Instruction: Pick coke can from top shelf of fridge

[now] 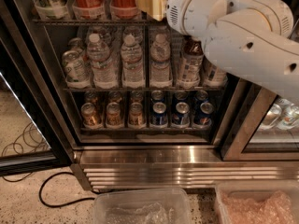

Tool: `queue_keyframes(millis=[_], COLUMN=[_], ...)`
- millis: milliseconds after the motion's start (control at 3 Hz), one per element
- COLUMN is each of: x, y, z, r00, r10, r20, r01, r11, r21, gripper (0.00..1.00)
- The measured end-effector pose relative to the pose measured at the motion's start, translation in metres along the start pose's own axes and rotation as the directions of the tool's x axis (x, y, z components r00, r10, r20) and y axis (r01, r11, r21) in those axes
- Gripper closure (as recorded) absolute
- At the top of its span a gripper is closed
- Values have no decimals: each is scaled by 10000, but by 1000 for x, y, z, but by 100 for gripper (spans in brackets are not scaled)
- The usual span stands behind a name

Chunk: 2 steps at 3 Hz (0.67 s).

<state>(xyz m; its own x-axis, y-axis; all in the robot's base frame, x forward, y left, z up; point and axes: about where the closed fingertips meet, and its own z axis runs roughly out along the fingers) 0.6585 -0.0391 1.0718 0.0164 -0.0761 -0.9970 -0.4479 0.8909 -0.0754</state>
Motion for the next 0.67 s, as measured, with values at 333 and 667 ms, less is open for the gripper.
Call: queue_keyframes(millis=[333, 667], x=[8, 10], y=[0, -6], z=[6, 16], r00=[9998, 9998], r10=[139, 158], r20=[-122, -103], r01=[-139, -158], r11=[9999, 9999], r21=[-38, 9], gripper=[22, 22])
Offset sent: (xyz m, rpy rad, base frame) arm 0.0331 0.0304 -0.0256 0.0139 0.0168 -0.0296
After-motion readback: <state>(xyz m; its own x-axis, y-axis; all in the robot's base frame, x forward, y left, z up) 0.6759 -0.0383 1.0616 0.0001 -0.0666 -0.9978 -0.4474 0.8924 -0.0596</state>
